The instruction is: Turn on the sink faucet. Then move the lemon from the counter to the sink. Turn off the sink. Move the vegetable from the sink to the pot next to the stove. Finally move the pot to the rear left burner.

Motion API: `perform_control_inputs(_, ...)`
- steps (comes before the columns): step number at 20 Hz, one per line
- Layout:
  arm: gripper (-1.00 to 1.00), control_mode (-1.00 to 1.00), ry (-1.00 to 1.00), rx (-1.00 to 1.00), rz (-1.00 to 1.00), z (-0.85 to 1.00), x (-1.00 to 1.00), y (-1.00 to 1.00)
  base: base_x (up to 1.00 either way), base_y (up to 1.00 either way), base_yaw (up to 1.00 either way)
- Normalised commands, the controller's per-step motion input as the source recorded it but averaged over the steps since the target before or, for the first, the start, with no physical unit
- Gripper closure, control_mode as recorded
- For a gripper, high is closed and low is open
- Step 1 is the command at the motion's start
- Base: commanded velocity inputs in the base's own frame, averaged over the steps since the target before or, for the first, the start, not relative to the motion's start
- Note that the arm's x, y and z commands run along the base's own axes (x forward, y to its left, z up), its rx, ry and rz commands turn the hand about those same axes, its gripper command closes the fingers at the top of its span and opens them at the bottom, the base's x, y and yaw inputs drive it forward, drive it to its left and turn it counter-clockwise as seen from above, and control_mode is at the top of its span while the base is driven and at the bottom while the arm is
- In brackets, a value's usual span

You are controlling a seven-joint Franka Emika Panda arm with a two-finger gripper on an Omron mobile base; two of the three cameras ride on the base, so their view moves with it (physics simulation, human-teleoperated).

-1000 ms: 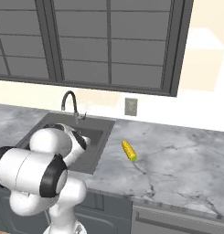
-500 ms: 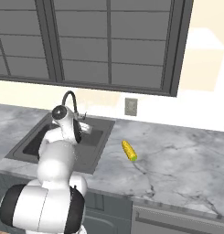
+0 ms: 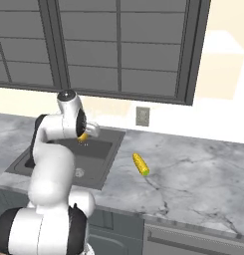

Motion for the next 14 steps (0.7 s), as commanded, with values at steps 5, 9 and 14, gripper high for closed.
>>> perform_control_inputs(5, 1.0, -1.0, 0.08, 0.0, 0.0, 0.03, -0.59, -0.04, 0.0, 0.0, 0.0)
perform_control_inputs(9, 1.0, -1.0, 0.09, 0.0, 0.0, 0.25, -0.54, -0.05, 0.0, 0.0, 0.0)
perform_control_inputs(14, 1.0, -1.0, 0.03, 0.01, 0.0, 0.03, -0.29, -0.06, 0.0, 0.0, 0.0)
